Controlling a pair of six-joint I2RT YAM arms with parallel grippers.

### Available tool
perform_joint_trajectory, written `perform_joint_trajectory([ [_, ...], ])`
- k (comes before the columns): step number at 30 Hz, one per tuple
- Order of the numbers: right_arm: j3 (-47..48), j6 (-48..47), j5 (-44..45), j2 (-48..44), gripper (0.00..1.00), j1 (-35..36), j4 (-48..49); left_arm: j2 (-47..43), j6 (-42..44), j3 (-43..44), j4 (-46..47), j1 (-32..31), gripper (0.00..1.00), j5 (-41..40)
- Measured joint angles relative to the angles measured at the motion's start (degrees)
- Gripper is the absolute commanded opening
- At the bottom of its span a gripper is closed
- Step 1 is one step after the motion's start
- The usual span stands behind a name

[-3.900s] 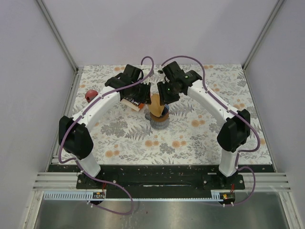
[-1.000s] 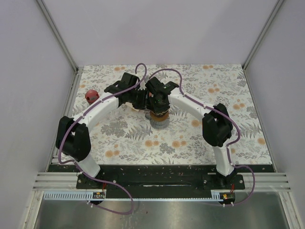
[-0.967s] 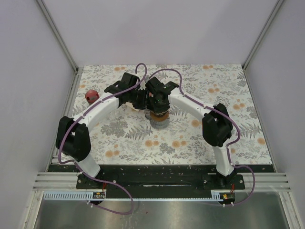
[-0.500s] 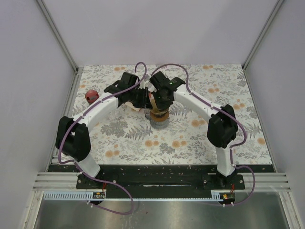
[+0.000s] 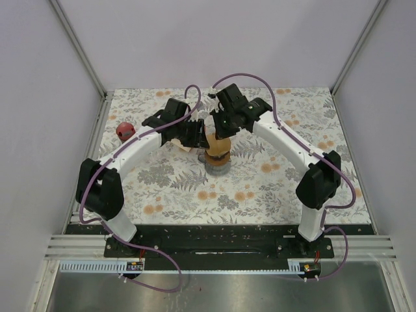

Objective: Place the coffee filter in the dripper

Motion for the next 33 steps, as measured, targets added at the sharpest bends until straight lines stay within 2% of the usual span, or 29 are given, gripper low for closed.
perform_joint_trajectory([
  [13,-0.2,-4.0,-0.1,-6.6,0.00,-0.7,0.5,-2.5,2.7,1.3,-1.8,0.0,0.68,-0.5],
  [19,-1.8,-6.9,-3.0,-9.7,0.00,-0.6,2.3,-3.7,5.4,4.4,-3.4,1.2,0.80,-0.5],
  [22,-5.0,-10.3,-3.8,-12.3,0.00,0.9,4.8,-4.4,7.4,6.7,-4.8,5.2,0.84,-0.1],
  [26,-7.3,-17.5,-3.8,-13.3,0.00,7.9,7.1,-5.7,11.5,9.3,-7.3,13.3,0.86,0.1],
  [30,-6.9,-25.1,-3.1,-9.9,0.00,16.3,7.8,-6.6,14.8,10.8,-9.6,21.2,0.86,0.8],
  [33,-6.4,-30.4,-2.2,-4.7,0.00,19.7,7.9,-6.8,16.4,10.8,-11.4,27.2,0.86,2.7],
])
